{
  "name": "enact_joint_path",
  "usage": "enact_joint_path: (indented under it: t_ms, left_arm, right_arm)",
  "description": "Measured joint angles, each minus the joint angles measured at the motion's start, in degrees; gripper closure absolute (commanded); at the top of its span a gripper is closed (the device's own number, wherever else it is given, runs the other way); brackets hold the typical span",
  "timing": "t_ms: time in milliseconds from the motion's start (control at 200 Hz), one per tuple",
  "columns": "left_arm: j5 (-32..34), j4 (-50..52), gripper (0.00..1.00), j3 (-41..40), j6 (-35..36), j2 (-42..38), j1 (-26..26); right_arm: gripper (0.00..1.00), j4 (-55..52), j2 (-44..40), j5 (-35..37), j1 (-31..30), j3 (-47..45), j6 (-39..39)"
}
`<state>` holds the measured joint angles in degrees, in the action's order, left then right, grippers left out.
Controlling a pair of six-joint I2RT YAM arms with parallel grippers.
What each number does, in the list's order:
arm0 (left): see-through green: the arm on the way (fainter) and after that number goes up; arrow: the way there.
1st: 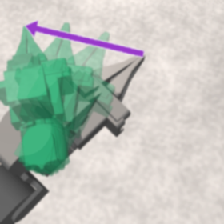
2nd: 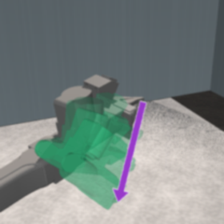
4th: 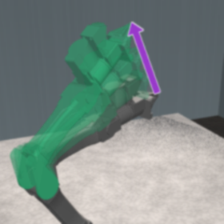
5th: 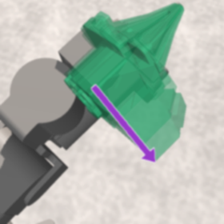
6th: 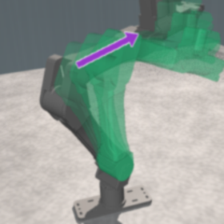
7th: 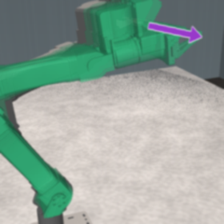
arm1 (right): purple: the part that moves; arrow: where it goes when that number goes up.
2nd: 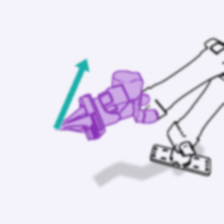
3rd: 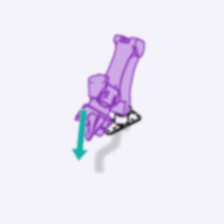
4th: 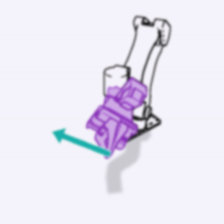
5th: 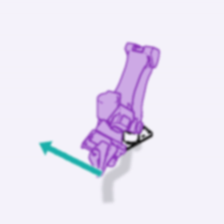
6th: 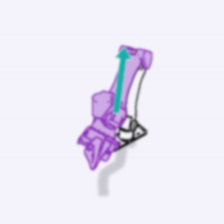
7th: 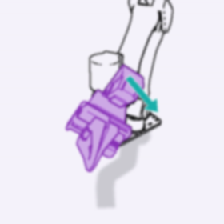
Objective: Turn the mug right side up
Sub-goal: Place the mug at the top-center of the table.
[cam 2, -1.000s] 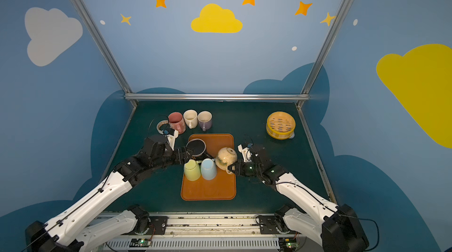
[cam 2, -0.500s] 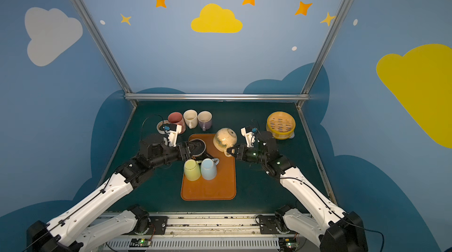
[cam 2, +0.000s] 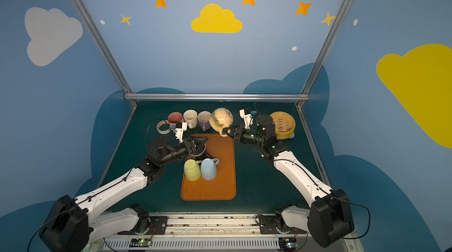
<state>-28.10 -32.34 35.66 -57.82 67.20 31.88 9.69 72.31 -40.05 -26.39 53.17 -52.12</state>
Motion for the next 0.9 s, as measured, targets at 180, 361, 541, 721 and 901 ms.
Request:
enact_joint_path:
  t_ms: [180, 361, 541, 721, 901]
  left_arm:
    - [0.09, -13.00, 0.37, 0.13, -6.49, 6.73, 0.00]
    - [0.07, -21.31, 0.47, 2.75, -11.47, 12.85, 0.00]
    - [0.00, -26.10, 0.49, 6.49, -14.08, 16.39, 0.09]
    - [-0.31, -29.09, 0.55, 8.57, -16.02, 19.37, 0.55]
    - [-0.31, -32.20, 0.57, 8.83, -18.01, 22.23, 0.92]
  right_arm:
    - [1.00, 3.04, 2.16, -1.40, 0.00, 1.86, -2.23]
    - [1.00, 6.75, 3.72, -2.64, 0.00, 3.19, -4.50]
    - [1.00, 9.97, 5.38, -3.54, 0.00, 3.21, -6.29]
    - [1.00, 11.78, 6.34, -3.78, 0.20, 3.85, -7.93]
    - [1.00, 13.75, 6.34, -4.76, 0.15, 3.96, -8.98]
